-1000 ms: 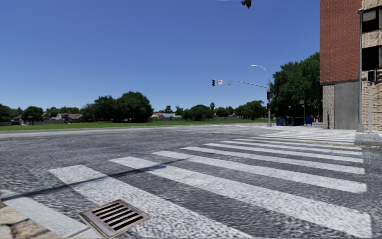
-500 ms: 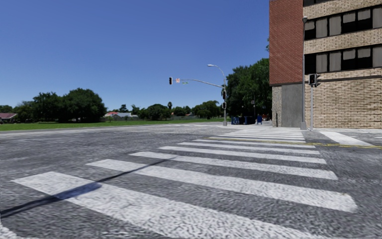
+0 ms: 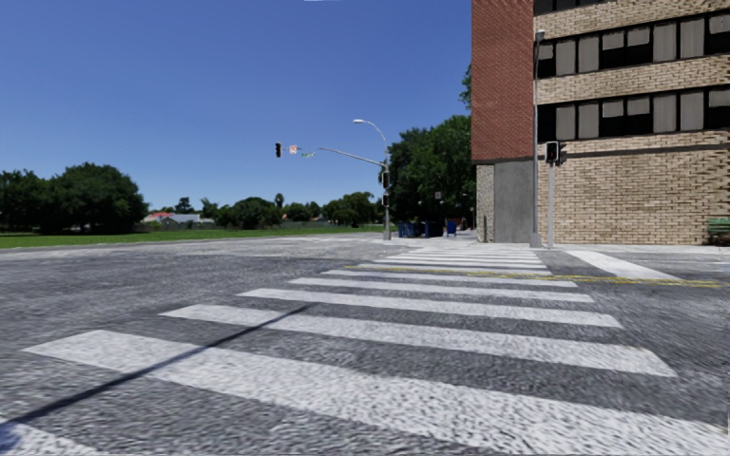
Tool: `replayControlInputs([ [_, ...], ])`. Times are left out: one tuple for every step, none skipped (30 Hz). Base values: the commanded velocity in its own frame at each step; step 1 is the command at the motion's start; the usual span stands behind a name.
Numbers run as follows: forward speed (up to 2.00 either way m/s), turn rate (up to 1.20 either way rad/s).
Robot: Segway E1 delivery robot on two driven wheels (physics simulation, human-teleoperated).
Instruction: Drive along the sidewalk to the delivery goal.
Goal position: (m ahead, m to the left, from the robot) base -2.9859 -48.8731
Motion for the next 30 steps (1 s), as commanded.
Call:
replayControlInputs([
  [1.54,-0.59],
  [1.54,-0.59],
  [1.53,-0.59],
  [1.51,-0.59],
  [1.48,-0.59],
  [1.48,-0.59],
  [1.48,-0.59],
  [1.47,-0.59],
  [1.47,-0.59],
  [1.47,-0.59],
  [1.47,-0.59],
  [1.46,-0.59],
  [1.46,-0.59],
  [1.46,-0.59],
  [1.46,-0.59],
  [1.46,-0.59],
  [1.46,-0.59],
  [1.46,-0.59],
  [1.46,-0.59],
  [1.46,-0.52],
  [2.00,-0.28],
  [2.00,0.00],
  [2.00,0.00],
  [2.00,0.00],
  [2.00,0.00],
  [2.00,0.00],
  [2.00,0.00],
  [2.00,0.00],
  [2.00,0.00],
  [2.00,0.00],
])
